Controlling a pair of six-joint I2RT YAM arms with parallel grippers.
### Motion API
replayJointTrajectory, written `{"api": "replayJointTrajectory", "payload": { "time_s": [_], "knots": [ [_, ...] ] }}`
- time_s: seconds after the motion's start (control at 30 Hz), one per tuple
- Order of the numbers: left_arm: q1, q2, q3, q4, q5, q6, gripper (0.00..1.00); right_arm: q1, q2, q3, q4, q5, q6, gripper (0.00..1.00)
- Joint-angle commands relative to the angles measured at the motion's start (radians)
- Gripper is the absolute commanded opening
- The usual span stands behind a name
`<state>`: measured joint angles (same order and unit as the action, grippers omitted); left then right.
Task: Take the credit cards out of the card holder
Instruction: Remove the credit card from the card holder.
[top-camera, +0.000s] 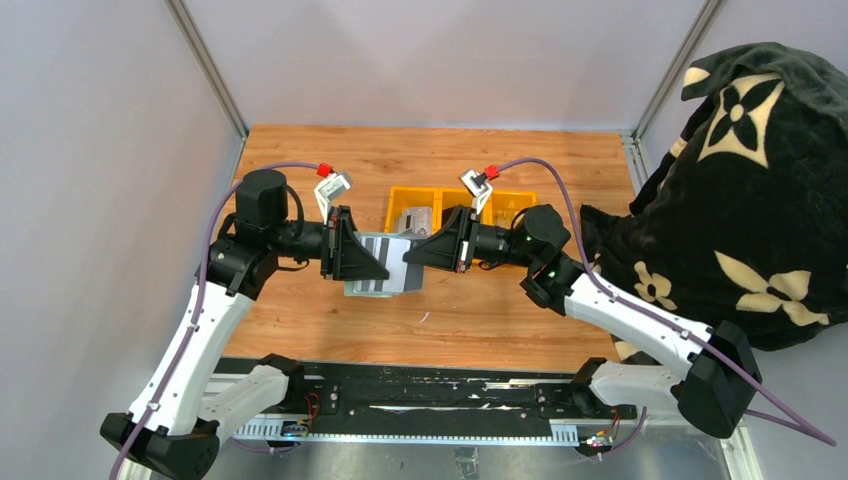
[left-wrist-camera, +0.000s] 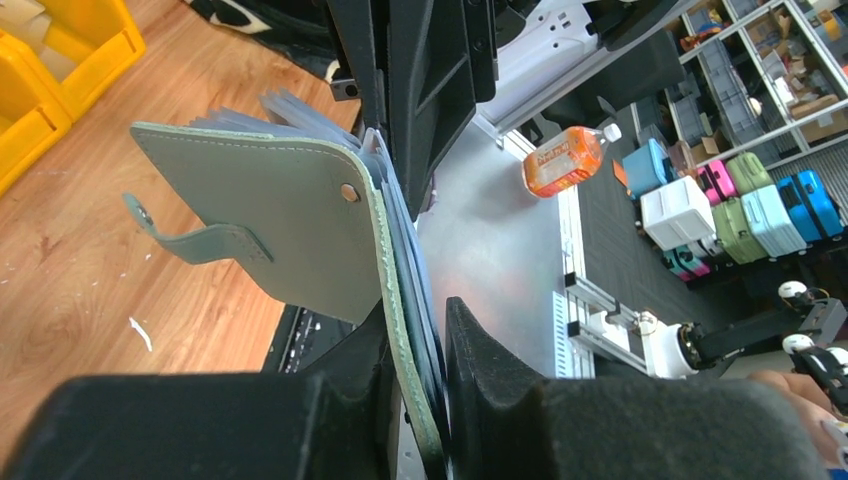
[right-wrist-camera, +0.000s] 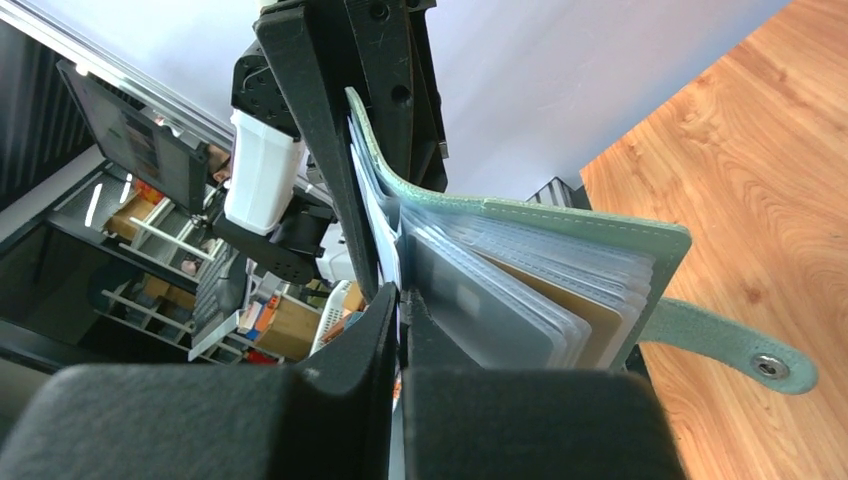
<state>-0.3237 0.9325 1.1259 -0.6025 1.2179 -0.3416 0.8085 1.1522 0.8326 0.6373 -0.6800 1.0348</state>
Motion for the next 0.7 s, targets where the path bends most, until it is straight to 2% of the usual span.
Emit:
{"api": "replayJointTrajectory", "payload": {
  "time_s": [0.0, 0.07, 0.2, 0.4, 0.53, 0.67],
  "knots": [
    [-0.003, -0.016, 0.052, 0.063, 0.087, -0.032, 0.04, -0.028, 0.023, -0.02, 0.036, -0.009, 0.026, 0.09],
    [-0.004, -0.017, 0.053, 0.076, 0.084, -0.046, 0.0, -0.026, 0.03, -0.032, 0.104, -0.021, 0.066, 0.23],
    [-0.004, -0.024, 0.044, 0.121, 0.082, -0.086, 0.0, -0.026, 0.061, -0.051, 0.297, -0.043, 0.177, 0.28],
    [-0.003, -0.024, 0.051, 0.147, 0.084, -0.112, 0.0, -0.028, 0.128, -0.071, 0.559, -0.086, 0.324, 0.13],
    [-0.002, -0.022, 0.059, 0.15, 0.083, -0.115, 0.0, -0.033, 0.137, -0.094, 0.642, -0.101, 0.376, 0.0],
    [0.003, -0.019, 0.065, 0.151, 0.082, -0.117, 0.0, -0.052, 0.101, -0.122, 0.619, -0.106, 0.364, 0.0]
  ]
}}
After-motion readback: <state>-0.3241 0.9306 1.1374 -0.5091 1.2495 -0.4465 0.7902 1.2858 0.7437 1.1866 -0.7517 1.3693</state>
